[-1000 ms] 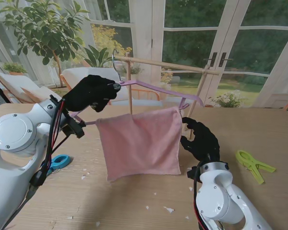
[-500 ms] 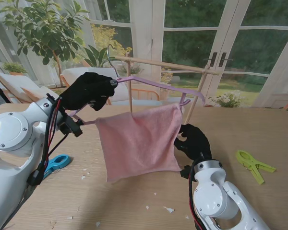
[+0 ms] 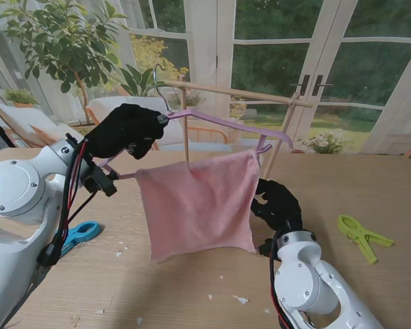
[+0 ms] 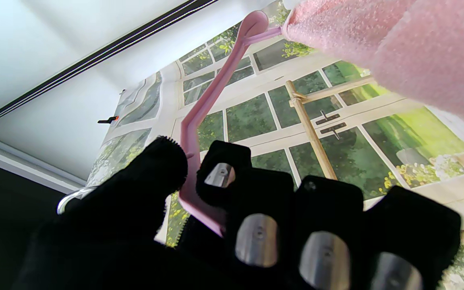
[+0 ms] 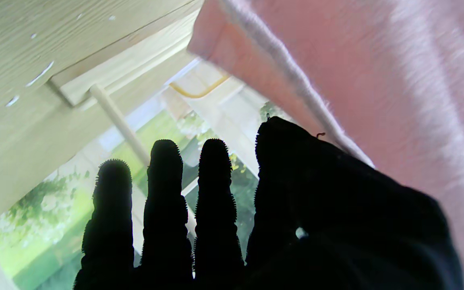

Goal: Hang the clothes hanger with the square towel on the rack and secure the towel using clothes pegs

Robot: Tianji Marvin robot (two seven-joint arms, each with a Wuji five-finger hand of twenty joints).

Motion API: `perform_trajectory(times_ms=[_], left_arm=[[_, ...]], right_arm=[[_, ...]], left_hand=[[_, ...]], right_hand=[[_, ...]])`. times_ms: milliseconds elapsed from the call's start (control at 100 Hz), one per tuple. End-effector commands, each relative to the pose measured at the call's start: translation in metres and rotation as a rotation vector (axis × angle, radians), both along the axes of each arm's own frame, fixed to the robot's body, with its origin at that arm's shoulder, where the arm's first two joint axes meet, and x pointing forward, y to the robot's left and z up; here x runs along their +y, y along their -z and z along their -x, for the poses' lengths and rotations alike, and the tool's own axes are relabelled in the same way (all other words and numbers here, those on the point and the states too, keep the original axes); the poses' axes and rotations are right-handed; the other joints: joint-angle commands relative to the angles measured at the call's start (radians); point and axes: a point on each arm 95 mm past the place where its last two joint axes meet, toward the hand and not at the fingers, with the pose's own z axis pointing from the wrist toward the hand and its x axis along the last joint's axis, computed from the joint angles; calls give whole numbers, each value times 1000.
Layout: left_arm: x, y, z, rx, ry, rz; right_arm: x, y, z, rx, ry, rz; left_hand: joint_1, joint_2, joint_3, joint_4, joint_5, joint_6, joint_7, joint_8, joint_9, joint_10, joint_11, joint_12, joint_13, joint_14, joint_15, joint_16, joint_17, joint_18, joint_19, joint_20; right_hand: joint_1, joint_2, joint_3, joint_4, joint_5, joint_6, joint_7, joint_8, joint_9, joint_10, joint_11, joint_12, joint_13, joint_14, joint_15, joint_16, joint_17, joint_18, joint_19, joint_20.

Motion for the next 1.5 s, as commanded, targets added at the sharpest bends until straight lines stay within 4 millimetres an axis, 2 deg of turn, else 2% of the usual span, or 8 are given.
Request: perform_trajectory(times_ms=[0,50,180,470,710,900,1070,1490], left_arm=[[0,-3,2,-18,1,-10],[0,-3,2,-23,-5,-16],[0,-1,0,-51,-30,-42],[-8,14,-6,-103,-64,-109],[-17,26,-10,-95,-58,-140],[-22,30,-11,-94,-47,-151],[-23,32,-11,-94,-40,-148],[-23,33,-9,-86,-34,-135]], right_arm=[[-3,0,7,15,8,13],[-7,-2,10,10,26,31],[-19,-9,18,-17,77,57],[-33,-43,40,-174,150,108],[-30,-69,50,-286,138,120],[-28,-79,53,-304,127,158],[-46,-76,62,-231,147,247],[-125,-23,80,56,262,461]], left_hand=[[-18,6,17,15,105,18,52,37,4,-80,93,9,28,-52,147,46,19,-3,271,36],[-17,5,17,15,105,18,52,37,4,-80,93,9,28,-52,147,46,19,-3,271,36],[-17,6,14,14,104,19,52,37,4,-80,93,9,28,-50,147,46,19,-3,271,36],[-19,6,14,15,102,16,54,37,4,-80,93,9,29,-54,147,45,20,-6,271,35],[-19,7,15,15,103,17,55,35,4,-80,93,9,28,-51,147,44,20,-5,271,34],[-19,7,15,15,102,16,55,35,4,-80,93,9,28,-53,147,44,20,-5,271,34],[-19,9,13,14,102,16,55,35,4,-80,93,9,29,-54,147,44,20,-5,271,34],[-17,9,12,14,102,16,56,34,4,-80,93,9,28,-52,147,43,20,-5,271,34]], right_hand=[[-64,18,59,91,-58,74,-152,-5,-43,-6,-28,-27,-12,-16,-20,-9,-10,-15,2,591],[-92,11,66,117,-104,122,-204,-1,-74,-6,-34,-34,-30,-18,-39,-18,-17,-16,-11,584],[-150,-8,63,125,-194,190,-266,-8,-161,3,-49,-52,-92,-20,-90,-38,-42,-17,-65,564],[-247,-11,24,128,-237,202,-299,-15,-224,10,-72,-81,-140,-26,-165,-73,-62,-7,-175,538],[-262,-12,10,132,-261,197,-341,-26,-260,-23,-150,-120,-180,-63,-286,-154,-70,-35,-328,490],[-233,31,20,151,-259,189,-348,-28,-240,-35,-166,-126,-166,-67,-298,-170,-54,-28,-350,486],[-202,37,66,200,-260,186,-359,-29,-221,-38,-178,-129,-155,-63,-294,-169,-48,-17,-346,499],[-272,41,-18,177,-277,190,-365,-12,-233,-46,-166,-120,-156,-66,-287,-159,-53,-13,-342,516]])
